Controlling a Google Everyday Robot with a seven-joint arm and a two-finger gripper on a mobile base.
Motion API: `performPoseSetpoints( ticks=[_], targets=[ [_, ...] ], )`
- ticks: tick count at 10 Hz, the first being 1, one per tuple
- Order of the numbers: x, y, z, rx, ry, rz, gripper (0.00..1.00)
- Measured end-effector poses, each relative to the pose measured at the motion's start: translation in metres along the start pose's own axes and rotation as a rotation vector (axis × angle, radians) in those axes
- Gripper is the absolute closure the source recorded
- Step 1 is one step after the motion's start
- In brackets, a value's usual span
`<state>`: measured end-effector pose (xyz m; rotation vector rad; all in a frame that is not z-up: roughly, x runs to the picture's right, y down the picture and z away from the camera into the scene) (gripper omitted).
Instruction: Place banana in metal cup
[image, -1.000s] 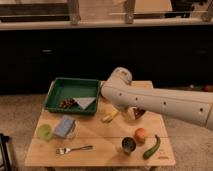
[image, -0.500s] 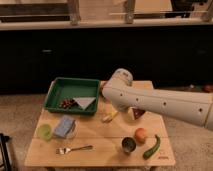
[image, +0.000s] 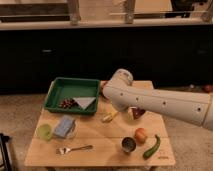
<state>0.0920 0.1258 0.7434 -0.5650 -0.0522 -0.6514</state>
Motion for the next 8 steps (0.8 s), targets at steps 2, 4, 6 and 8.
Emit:
performPoseSetpoints(
  ticks=[2, 4, 6, 8],
  targets=[
    [0.000, 0.000, 0.003, 0.002, -0.008, 0.005, 0.20],
    [-0.002, -0.002, 0.007, -0.001, -0.027, 0.003, 0.20],
    [-0.003, -0.006, 0.006, -0.001, -0.030, -0.001, 0.20],
    [-0.010, -0.011, 0.008, 0.001, -0.035, -0.001, 0.20]
  ],
)
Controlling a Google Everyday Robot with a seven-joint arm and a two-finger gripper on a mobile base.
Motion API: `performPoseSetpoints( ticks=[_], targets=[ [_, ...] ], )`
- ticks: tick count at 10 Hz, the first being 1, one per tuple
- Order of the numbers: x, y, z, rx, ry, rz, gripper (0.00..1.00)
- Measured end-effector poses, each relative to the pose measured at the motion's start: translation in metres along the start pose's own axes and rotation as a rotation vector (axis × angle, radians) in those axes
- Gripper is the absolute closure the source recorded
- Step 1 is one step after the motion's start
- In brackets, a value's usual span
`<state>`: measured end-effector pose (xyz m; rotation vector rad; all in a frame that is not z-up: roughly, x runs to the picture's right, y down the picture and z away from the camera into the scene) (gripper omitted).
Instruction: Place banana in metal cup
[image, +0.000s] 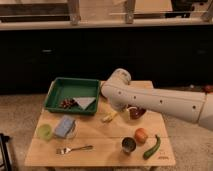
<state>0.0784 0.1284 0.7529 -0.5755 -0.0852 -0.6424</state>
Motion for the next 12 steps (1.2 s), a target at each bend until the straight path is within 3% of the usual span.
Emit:
performPoseSetpoints(
  ticks=[5, 9, 12],
  targets=[
    [-0.001, -0.001, 0.006, 0.003, -0.026, -0.001, 0.25],
    [-0.006, -0.008, 0.007, 0.006, -0.049, 0.004, 0.20],
    [-0.014, -0.017, 0.018, 0.022, -0.112, 0.006, 0.20]
  ],
)
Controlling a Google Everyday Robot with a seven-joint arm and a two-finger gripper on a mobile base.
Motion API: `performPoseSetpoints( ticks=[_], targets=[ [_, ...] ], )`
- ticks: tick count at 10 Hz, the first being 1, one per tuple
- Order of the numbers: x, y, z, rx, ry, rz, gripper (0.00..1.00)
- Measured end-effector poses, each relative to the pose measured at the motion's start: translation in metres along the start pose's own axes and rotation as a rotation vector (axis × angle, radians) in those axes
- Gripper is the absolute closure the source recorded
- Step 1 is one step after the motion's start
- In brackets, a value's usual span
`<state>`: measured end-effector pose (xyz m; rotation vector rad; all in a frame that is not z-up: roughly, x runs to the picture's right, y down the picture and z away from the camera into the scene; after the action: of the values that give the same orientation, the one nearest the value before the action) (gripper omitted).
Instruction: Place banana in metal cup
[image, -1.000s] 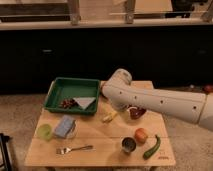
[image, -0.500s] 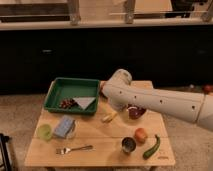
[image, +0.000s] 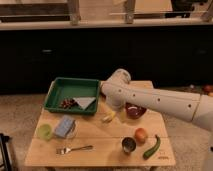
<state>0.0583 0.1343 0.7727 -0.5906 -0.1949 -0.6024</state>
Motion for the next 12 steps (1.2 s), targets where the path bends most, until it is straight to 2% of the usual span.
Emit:
performPoseSetpoints(
  ticks=[2, 6, 12],
  targets=[
    [-0.005, -0.005, 0.011, 0.008, -0.054, 0.012, 0.20],
    [-0.009, -0.016, 0.032, 0.010, -0.122, 0.033, 0.20],
    [-0.008, -0.025, 0.062, -0.011, -0.218, 0.076, 0.20]
  ],
)
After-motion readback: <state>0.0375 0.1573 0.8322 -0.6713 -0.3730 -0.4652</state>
